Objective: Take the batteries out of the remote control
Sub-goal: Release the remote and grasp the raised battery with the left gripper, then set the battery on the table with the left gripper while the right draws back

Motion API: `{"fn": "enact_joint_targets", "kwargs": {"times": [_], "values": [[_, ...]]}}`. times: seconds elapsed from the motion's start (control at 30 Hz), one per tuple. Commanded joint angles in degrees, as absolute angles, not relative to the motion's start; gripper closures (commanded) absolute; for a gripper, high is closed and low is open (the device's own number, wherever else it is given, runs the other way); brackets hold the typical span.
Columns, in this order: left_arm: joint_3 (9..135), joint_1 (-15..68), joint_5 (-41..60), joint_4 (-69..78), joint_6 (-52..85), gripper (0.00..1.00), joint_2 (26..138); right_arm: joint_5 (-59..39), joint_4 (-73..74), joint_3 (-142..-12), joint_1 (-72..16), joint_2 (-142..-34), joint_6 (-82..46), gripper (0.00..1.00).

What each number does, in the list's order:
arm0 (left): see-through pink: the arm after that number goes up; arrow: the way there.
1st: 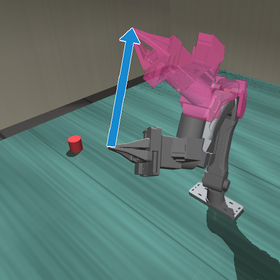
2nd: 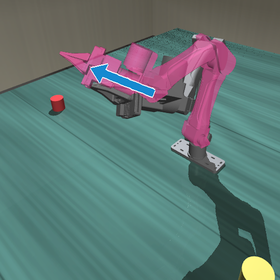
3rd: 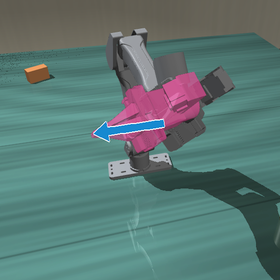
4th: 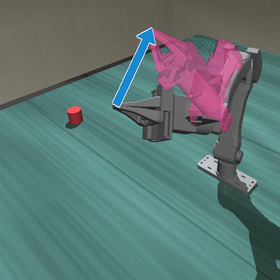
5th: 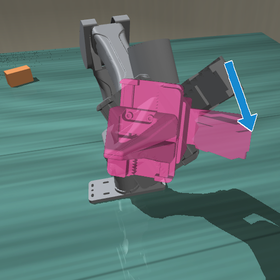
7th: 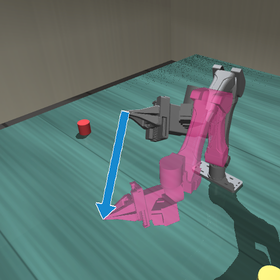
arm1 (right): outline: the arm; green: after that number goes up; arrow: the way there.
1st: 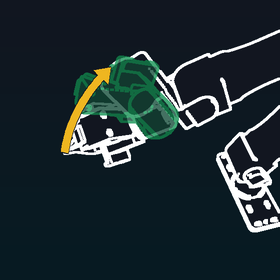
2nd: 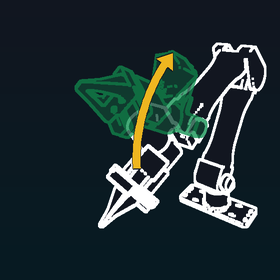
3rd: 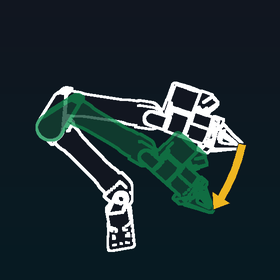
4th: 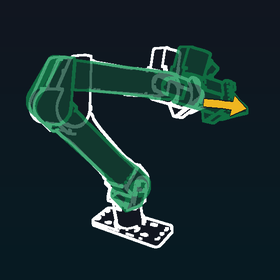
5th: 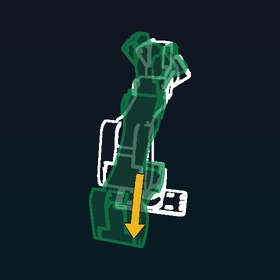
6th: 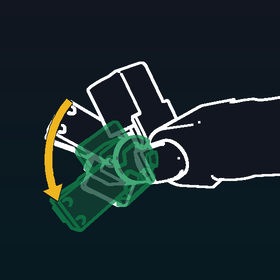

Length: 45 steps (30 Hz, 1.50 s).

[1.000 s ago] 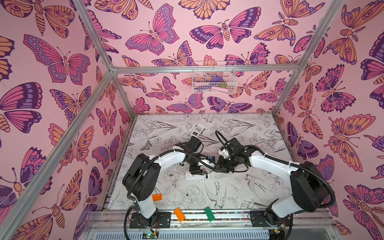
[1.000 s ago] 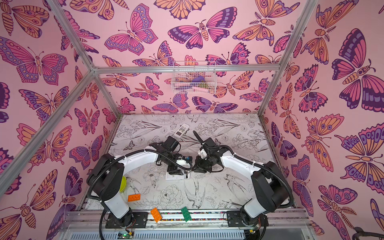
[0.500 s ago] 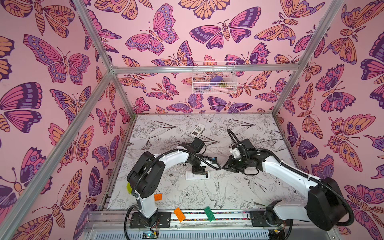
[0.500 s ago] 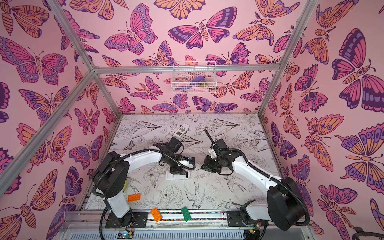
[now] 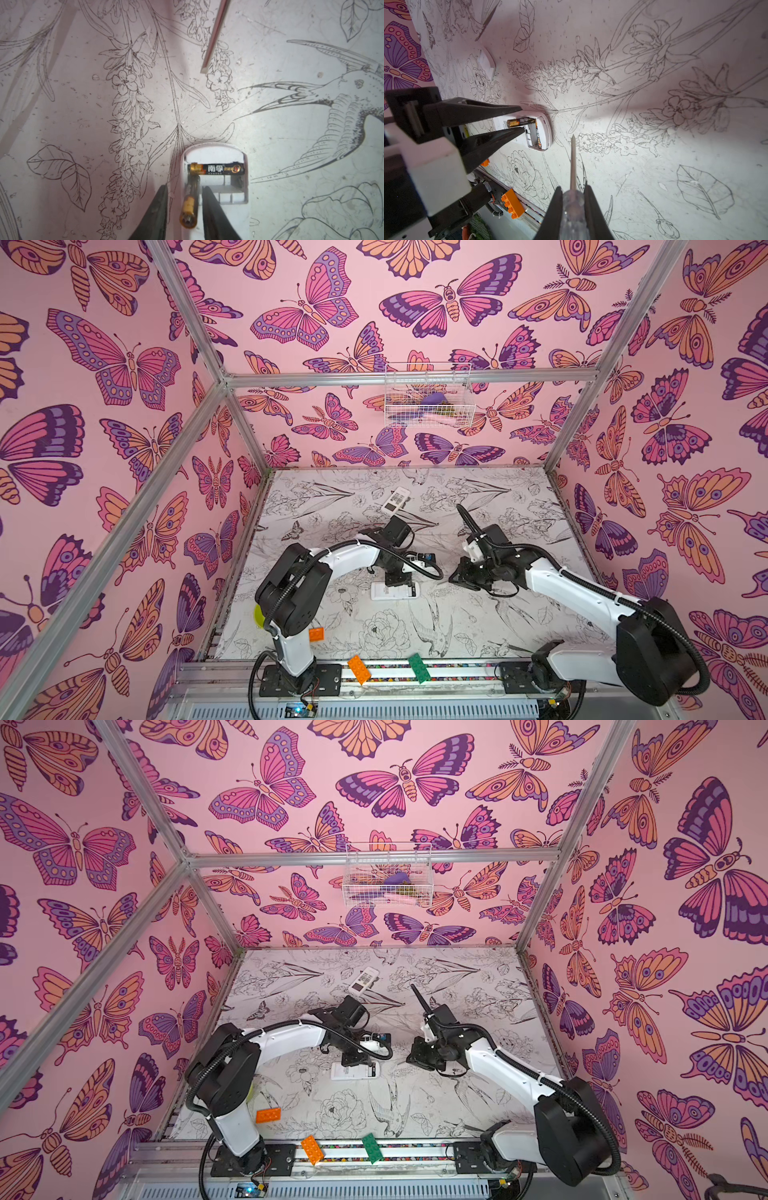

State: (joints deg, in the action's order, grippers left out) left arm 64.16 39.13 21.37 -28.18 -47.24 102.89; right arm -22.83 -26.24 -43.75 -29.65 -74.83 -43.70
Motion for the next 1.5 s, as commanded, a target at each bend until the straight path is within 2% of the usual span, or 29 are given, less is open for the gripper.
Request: {"fn": "enact_joint_targets", "kwargs": {"times": [0.0, 0.13, 0.3, 0.47, 0.8, 1.2, 1.47], "values": [[62.8, 39.7, 21.1, -27.7, -46.1, 0.74, 101.9, -21.6, -27.2, -44.8, -29.2, -73.6, -43.9, 1.0], [62.0, 39.6, 21.8, -27.2, -46.8, 0.78, 101.6, -20.4, -26.0, -43.7, -28.9, -72.4, -43.9, 1.0], [62.6, 39.9, 22.6, -28.2, -46.3, 0.9, 100.8, -20.8, -27.1, -44.9, -28.7, -73.6, -42.8, 1.0], [63.8, 39.9, 22.2, -29.7, -45.4, 0.95, 99.9, -21.6, -28.3, -47.1, -28.3, -75.5, -41.5, 1.0], [65.8, 37.4, 22.0, -32.4, -44.8, 0.99, 97.2, -21.6, -22.8, -45.7, -27.7, -76.2, -42.6, 1.0], [64.2, 25.2, 25.0, -29.1, -35.3, 0.99, 92.3, -20.4, -18.2, -47.0, -27.3, -75.1, -41.6, 1.0], [58.8, 13.5, 26.1, -18.0, -21.3, 1.0, 89.9, -12.9, -14.4, -44.5, -27.0, -69.9, -38.5, 1.0]]}}
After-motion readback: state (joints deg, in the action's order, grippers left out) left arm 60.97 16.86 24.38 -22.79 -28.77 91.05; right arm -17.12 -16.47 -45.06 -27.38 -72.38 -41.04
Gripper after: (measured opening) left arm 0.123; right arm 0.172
